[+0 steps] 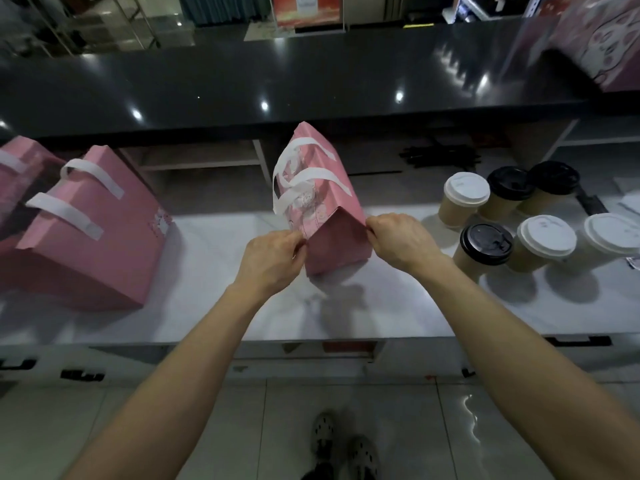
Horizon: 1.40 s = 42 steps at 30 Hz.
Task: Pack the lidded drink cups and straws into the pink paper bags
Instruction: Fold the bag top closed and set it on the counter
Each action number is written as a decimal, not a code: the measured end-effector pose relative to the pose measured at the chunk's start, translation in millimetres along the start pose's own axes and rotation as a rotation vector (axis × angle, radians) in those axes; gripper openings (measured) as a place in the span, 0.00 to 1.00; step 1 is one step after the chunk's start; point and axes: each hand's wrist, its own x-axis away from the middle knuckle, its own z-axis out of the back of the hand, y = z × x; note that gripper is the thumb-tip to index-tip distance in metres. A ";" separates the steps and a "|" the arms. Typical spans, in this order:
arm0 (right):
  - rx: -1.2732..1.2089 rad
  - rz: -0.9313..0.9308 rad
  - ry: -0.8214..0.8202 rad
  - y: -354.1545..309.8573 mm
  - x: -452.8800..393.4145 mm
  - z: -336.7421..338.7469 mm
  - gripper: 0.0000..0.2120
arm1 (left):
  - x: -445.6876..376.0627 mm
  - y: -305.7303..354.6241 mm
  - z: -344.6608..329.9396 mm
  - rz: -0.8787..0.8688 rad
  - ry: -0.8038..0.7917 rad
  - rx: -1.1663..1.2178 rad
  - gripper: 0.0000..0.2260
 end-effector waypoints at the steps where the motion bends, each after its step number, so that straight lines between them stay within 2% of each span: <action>1: 0.005 -0.001 0.019 -1.5 0.5 -1.4 0.13 | -0.8 0.3 1.8 0.007 -0.003 -0.007 0.11; 4: 0.004 -0.046 0.057 0.8 -0.3 -2.2 0.10 | -3.6 -2.4 4.1 0.017 -0.010 -0.060 0.13; 10: 0.062 0.038 0.059 -9.2 -1.3 -3.1 0.09 | -7.1 -2.9 8.1 -0.008 -0.017 -0.115 0.10; 16: -0.185 0.000 0.200 -12.9 34.7 -18.3 0.13 | 19.0 -27.4 9.1 -0.069 0.067 -0.071 0.09; 21: -0.275 0.010 0.292 -17.0 53.6 -30.7 0.13 | 35.5 -36.0 6.8 -0.149 0.120 -0.027 0.11; 23: -0.286 0.000 0.285 -15.1 64.0 -38.8 0.12 | 42.6 -43.8 3.0 -0.172 0.085 0.000 0.09; 25: -0.308 -0.086 0.208 -11.8 71.7 -50.5 0.12 | 48.4 -54.9 -2.2 -0.119 0.022 0.047 0.11; 26: -0.338 -0.157 0.154 -10.5 73.5 -56.4 0.19 | 50.2 -59.5 -5.7 -0.045 -0.033 0.092 0.15; 29: -0.546 -0.353 0.012 -10.9 68.8 -69.3 0.55 | 47.6 -67.0 -21.0 0.220 -0.210 0.300 0.41; 31: -0.655 -0.370 -0.040 -13.1 59.4 -76.8 0.68 | 40.9 -67.3 -35.8 0.290 -0.280 0.437 0.60; 33: -0.720 -0.325 -0.074 -15.9 47.3 -83.7 0.72 | 31.3 -65.2 -49.8 0.313 -0.319 0.615 0.72; 35: -0.787 -0.298 -0.089 -18.2 35.4 -89.8 0.76 | 19.3 -61.7 -64.2 0.296 -0.316 0.767 0.76; 38: -0.807 -0.264 -0.026 -20.4 26.5 -98.4 0.76 | 7.1 -56.5 -80.9 0.210 -0.256 0.781 0.75; 42: -0.813 -0.251 0.051 -30.2 31.4 -93.6 0.71 | 10.6 -50.4 -80.8 0.191 -0.194 0.848 0.74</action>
